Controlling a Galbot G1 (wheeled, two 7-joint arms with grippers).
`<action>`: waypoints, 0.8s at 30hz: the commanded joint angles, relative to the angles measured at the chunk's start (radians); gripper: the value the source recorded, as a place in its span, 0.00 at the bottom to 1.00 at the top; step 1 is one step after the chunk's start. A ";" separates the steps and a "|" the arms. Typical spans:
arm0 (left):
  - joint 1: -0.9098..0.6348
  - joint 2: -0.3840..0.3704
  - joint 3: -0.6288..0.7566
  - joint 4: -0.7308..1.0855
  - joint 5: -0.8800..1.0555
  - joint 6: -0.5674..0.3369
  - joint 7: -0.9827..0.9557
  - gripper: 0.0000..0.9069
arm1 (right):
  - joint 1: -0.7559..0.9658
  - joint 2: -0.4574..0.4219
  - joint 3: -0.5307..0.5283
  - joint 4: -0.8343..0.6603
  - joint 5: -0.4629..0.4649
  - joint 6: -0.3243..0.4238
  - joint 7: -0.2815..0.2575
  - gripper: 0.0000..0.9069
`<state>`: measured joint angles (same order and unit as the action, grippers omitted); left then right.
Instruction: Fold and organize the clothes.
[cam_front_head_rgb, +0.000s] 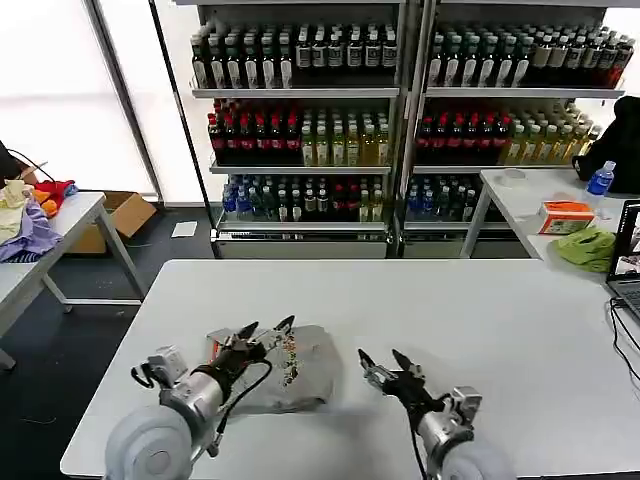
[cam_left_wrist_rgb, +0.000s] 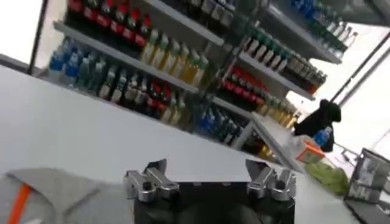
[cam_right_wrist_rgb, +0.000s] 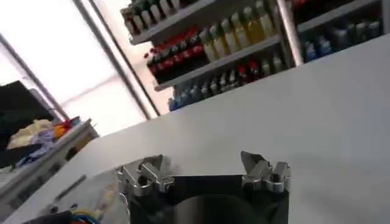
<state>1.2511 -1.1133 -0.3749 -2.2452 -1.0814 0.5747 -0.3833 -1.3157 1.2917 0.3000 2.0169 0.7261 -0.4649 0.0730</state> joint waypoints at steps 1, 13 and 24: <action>0.117 0.036 -0.280 -0.087 0.053 0.001 0.045 1.00 | 0.231 0.062 -0.264 -0.180 0.156 -0.113 0.103 1.00; 0.179 0.030 -0.331 -0.098 0.075 0.001 0.045 1.00 | 0.226 0.115 -0.267 -0.241 0.204 -0.112 0.156 0.00; 0.161 0.026 -0.321 -0.080 0.075 0.002 0.061 1.00 | 0.133 0.068 -0.123 -0.149 0.212 -0.114 0.158 0.00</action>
<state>1.3967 -1.0822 -0.6580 -2.3296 -1.0177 0.5759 -0.3408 -1.1475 1.3706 0.1003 1.8464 0.9153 -0.5654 0.2126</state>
